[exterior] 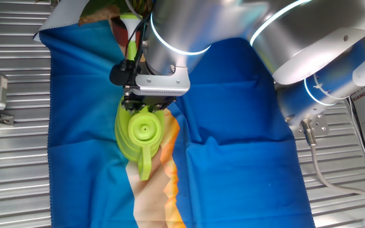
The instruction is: Water the plant
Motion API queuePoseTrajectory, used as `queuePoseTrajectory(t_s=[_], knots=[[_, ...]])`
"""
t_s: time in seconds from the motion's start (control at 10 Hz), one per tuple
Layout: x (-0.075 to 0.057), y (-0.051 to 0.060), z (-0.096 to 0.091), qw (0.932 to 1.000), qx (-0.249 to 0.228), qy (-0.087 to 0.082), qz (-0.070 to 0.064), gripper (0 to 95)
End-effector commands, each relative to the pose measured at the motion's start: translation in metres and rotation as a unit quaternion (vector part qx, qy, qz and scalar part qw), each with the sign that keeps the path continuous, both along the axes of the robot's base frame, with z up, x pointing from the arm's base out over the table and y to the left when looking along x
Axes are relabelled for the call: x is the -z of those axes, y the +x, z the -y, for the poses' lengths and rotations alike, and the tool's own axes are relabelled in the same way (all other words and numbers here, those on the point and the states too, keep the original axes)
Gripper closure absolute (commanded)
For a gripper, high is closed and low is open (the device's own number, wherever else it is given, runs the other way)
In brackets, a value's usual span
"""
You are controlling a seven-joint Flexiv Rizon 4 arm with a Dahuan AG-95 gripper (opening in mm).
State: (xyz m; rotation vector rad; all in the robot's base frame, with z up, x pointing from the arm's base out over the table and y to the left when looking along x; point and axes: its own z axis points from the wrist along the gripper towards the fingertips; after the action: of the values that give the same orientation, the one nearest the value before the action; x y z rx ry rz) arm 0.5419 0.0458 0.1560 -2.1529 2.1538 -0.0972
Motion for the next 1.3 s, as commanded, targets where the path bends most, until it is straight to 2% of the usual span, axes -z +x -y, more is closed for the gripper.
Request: queuePoseTrajectory(t_s=[0.1,0.2,0.6,0.8,1.3], knots=[[0.0000,-0.0001,-0.0001,1.0000,0.003,0.001,0.000,76.0],[0.0000,-0.0002,-0.0001,1.0000,0.004,0.001,0.001,95.0],[0.0001,-0.0002,-0.0003,1.0000,0.007,-0.001,0.000,95.0],[-0.0001,-0.0002,-0.0003,0.9999,0.006,-0.008,0.005,95.0],[-0.0001,-0.0002,-0.0003,0.9998,0.019,-0.004,0.006,95.0]])
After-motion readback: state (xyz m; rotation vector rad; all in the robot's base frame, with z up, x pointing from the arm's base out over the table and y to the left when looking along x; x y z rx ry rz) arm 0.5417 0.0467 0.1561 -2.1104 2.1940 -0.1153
